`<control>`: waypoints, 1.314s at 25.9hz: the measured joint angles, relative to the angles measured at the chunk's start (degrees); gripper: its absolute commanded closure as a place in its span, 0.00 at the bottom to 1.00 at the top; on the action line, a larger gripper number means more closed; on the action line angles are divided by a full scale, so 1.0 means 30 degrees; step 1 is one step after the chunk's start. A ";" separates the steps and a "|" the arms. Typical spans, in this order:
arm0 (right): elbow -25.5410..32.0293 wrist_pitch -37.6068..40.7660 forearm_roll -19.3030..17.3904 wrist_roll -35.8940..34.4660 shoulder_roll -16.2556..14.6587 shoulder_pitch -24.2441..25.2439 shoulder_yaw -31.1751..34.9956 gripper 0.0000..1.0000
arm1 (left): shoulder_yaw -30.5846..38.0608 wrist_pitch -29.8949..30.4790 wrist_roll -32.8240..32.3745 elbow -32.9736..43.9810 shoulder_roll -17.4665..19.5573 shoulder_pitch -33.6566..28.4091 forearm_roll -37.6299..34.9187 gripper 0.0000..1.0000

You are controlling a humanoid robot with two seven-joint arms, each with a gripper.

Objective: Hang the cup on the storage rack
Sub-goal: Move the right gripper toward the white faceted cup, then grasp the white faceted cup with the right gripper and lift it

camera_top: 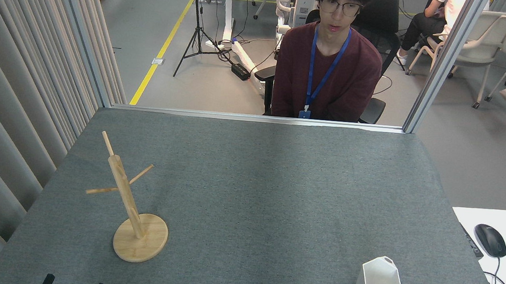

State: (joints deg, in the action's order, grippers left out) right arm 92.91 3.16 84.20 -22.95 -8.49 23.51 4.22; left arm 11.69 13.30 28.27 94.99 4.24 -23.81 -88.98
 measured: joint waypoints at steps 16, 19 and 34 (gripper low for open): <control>-0.0461 -0.0043 -0.0016 -0.0114 -0.0012 -0.0377 0.0000 0.00 | 0.0403 0.0186 -0.0009 -0.0113 0.0050 -0.0031 0.3223 0.00; -0.0901 -0.0093 -0.0012 -0.0012 -0.0044 -0.0730 0.0000 0.00 | 0.0417 0.0197 -0.0016 -0.0122 0.0050 -0.0032 0.3273 0.00; -0.3354 -0.0188 0.0091 0.0127 -0.0285 -0.3055 0.0000 0.00 | 0.0778 0.0202 -0.0024 -0.0352 0.0051 -0.0032 0.3280 0.00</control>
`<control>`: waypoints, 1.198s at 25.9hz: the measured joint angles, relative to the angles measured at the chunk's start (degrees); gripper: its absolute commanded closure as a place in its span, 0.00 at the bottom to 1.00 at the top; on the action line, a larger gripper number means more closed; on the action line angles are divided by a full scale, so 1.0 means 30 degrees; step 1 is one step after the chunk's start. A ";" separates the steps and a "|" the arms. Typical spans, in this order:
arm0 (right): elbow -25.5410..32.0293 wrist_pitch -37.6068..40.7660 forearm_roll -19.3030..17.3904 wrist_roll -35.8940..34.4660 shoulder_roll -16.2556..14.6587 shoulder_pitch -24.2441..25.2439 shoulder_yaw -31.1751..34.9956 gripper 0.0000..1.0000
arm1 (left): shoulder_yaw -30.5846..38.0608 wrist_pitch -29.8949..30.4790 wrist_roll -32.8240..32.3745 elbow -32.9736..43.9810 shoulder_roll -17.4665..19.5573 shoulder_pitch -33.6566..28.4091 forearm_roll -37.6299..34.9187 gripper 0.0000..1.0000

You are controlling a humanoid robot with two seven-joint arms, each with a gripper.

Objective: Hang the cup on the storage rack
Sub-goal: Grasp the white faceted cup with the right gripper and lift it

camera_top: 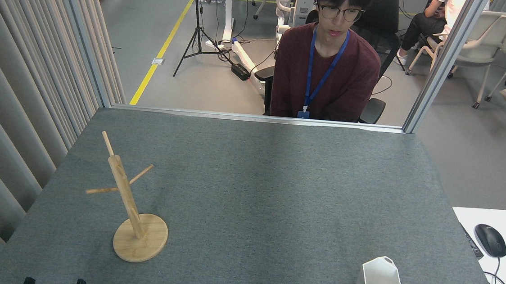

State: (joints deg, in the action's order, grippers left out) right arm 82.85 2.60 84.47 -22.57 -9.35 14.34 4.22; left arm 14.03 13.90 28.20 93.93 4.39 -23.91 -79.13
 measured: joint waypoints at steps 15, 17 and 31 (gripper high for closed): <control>-0.1737 0.0073 0.0029 -0.0030 -0.0017 -0.1599 -0.0133 0.62 | 0.0286 -0.0055 0.0127 -0.0315 -0.0055 0.0094 -0.0112 0.00; -0.1446 0.0073 -0.0026 -0.0119 0.0070 -0.1680 -0.0066 0.62 | 0.0240 0.0044 0.0146 -0.0283 -0.0054 0.0253 -0.0207 0.00; 0.3287 0.0065 0.2450 -0.0044 0.1607 -0.1918 -0.3487 0.61 | -0.2405 0.1550 0.0133 0.0109 -0.0288 0.1152 -0.3717 0.00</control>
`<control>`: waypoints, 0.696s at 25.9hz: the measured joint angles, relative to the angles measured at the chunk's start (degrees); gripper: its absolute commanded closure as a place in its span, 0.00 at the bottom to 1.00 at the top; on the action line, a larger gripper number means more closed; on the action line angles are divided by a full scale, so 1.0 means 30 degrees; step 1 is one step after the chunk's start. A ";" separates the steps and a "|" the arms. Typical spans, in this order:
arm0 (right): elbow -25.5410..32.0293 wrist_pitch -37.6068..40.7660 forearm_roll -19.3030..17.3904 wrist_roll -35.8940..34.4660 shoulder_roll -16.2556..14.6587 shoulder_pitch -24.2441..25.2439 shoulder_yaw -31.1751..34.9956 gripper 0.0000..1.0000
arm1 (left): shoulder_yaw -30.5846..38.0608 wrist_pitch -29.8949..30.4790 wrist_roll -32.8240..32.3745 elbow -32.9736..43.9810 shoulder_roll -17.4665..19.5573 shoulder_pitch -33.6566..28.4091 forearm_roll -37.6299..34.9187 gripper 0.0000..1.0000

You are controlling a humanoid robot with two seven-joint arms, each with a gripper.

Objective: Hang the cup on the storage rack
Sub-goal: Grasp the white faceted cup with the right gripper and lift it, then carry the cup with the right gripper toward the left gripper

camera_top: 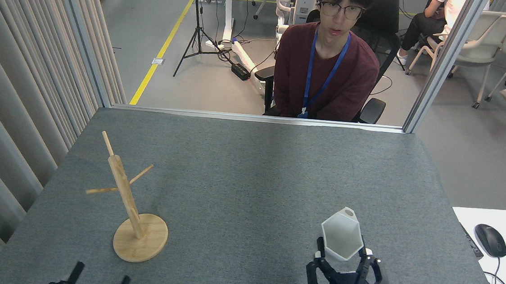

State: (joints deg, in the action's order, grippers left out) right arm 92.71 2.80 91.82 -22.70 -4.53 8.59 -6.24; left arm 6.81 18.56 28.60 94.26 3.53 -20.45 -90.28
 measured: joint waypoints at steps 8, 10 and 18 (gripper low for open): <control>0.0737 0.0236 0.1381 0.0006 0.0827 0.0138 -0.3782 0.60 | -0.4097 -0.0066 0.0069 -0.0399 -0.0934 0.0756 -0.4317 0.00; 0.0710 0.0308 0.1672 -0.0052 0.0872 0.0258 -0.4450 0.60 | -0.4597 -0.0072 0.0063 -0.0450 -0.1041 0.0922 -0.4820 0.00; 0.0340 0.0371 0.3066 -0.0179 0.1346 0.0548 -0.6171 0.60 | -0.5236 0.0024 -0.0102 -0.0489 -0.1194 0.1309 -0.5445 0.00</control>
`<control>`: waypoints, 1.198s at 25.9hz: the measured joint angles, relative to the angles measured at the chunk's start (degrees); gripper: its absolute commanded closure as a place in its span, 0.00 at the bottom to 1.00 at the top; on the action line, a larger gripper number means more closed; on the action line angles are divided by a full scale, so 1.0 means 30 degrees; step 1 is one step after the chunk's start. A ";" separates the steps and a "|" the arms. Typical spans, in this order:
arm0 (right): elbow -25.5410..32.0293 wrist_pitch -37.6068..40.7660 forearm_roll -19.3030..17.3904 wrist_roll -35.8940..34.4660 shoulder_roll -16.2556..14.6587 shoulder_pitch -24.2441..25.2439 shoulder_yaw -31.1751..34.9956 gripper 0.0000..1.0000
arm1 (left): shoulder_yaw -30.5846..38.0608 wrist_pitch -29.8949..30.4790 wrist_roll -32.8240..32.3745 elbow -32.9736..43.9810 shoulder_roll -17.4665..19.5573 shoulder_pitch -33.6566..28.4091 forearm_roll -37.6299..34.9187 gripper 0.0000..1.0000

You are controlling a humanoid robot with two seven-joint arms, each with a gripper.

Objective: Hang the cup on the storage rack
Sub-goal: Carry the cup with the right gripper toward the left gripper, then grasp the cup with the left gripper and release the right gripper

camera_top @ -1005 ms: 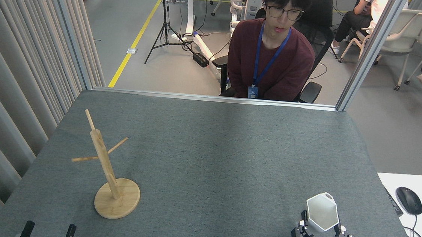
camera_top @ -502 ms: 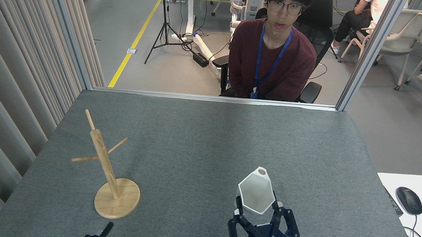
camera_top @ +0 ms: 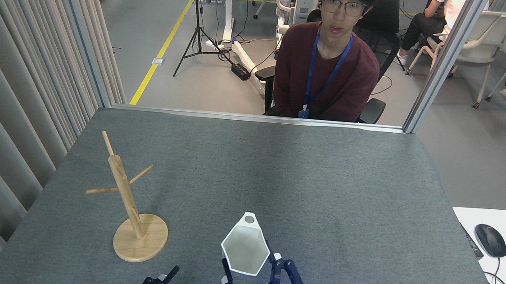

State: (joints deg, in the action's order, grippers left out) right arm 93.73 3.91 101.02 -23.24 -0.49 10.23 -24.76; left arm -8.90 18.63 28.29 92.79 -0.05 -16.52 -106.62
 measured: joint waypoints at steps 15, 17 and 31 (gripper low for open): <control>-0.0701 -0.0071 0.0872 -0.0317 0.0284 0.0370 -0.1244 0.60 | -0.1389 0.0334 -0.0028 0.0145 -0.0029 0.0268 -0.0507 0.00; -0.0708 -0.0070 0.0935 -0.0339 0.0270 0.0535 -0.1340 0.60 | -0.1504 0.0340 -0.0031 0.0053 -0.0125 0.0345 -0.0530 0.00; -0.0424 -0.0069 0.1531 -0.0784 0.0008 0.1931 -0.1939 0.59 | -0.1604 0.0288 -0.0039 -0.0259 -0.0207 0.0610 -0.0554 0.00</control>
State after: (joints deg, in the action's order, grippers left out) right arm 92.46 3.70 105.61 -25.59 -0.47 16.03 -30.57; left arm -13.71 19.49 28.18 92.02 -0.67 -14.69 -108.28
